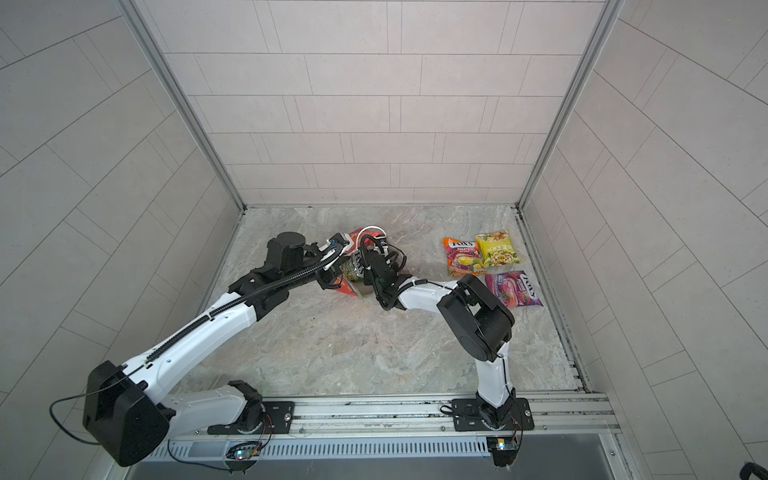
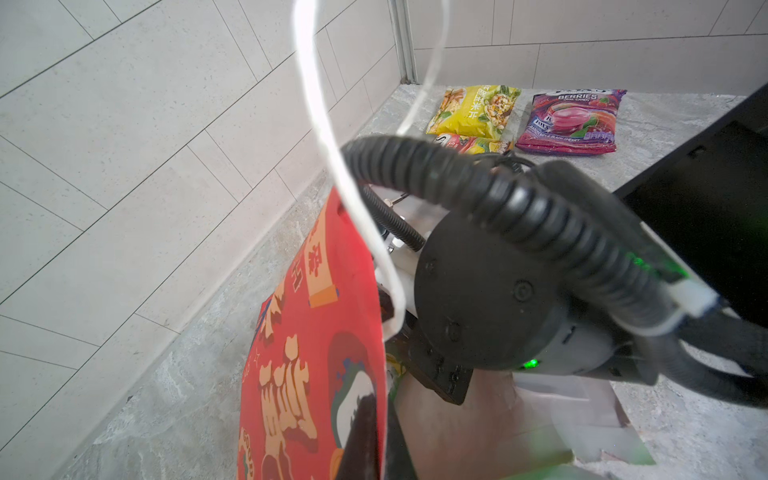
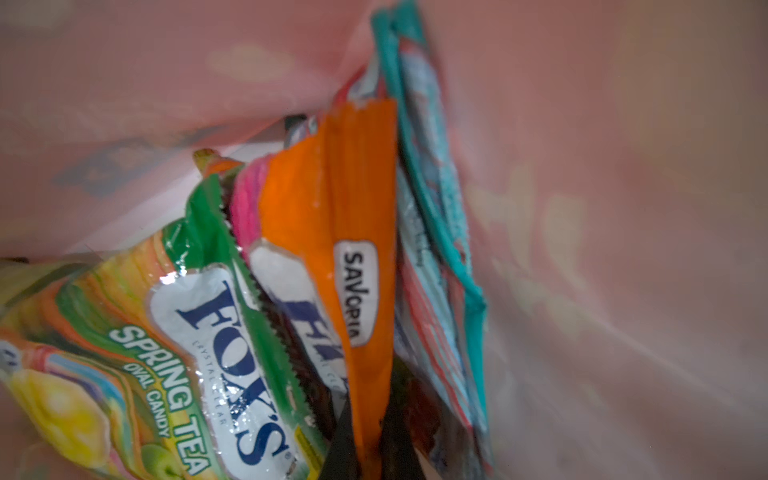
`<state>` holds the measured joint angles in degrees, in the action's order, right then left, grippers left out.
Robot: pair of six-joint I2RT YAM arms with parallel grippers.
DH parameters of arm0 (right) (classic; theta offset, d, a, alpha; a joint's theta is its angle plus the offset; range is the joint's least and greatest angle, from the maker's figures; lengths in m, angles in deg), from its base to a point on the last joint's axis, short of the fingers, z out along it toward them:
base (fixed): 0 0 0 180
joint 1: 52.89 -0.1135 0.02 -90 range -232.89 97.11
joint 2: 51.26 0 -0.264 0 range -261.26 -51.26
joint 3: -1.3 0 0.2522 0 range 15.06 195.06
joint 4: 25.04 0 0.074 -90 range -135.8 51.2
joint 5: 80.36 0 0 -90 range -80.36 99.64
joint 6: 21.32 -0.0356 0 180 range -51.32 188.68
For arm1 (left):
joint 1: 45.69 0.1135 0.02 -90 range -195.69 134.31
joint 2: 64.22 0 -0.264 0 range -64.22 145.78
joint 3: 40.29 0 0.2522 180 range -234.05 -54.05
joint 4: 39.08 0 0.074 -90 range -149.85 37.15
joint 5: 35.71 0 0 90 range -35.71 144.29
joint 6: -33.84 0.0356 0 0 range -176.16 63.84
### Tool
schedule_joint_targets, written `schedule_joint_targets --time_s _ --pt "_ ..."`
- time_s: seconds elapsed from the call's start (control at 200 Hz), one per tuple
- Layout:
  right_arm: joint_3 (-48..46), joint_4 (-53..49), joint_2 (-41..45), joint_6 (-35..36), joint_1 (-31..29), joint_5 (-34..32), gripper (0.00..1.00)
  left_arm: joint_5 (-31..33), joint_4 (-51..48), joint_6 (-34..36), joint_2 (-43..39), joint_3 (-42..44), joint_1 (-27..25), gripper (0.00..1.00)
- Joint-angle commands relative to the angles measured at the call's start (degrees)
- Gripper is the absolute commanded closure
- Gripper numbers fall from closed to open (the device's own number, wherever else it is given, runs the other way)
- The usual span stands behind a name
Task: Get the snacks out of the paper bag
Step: 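Close the right gripper on the top edge of the orange FOX'S packet, then lift the orange packet up out of the bag with the right gripper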
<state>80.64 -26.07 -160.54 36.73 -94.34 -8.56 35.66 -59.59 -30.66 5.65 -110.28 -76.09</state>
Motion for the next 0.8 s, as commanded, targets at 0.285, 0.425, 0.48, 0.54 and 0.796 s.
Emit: schedule_joint_targets --time_s 0.285,0.425,0.48,0.54,0.796 --pt "-5.7 2.3 10.7 5.4 0.6 5.2 1.00 -2.6 2.5 0.8 0.8 0.0 -0.4 1.00" --pt "-8.5 2.6 14.3 6.1 0.6 5.6 1.00 -2.0 2.3 1.1 1.0 -0.1 -0.4 1.00" --pt "-9.3 2.2 15.8 6.3 0.6 6.2 1.00 -1.7 2.1 1.2 1.0 -0.2 -0.4 1.00" --pt "-10.1 1.8 17.6 6.8 0.6 7.1 1.00 -1.5 2.0 1.3 1.2 -0.2 -0.4 1.00" --pt "-11.1 -5.0 26.5 9.3 0.5 11.3 1.00 -1.5 2.0 1.3 1.6 -0.5 -0.4 1.00"
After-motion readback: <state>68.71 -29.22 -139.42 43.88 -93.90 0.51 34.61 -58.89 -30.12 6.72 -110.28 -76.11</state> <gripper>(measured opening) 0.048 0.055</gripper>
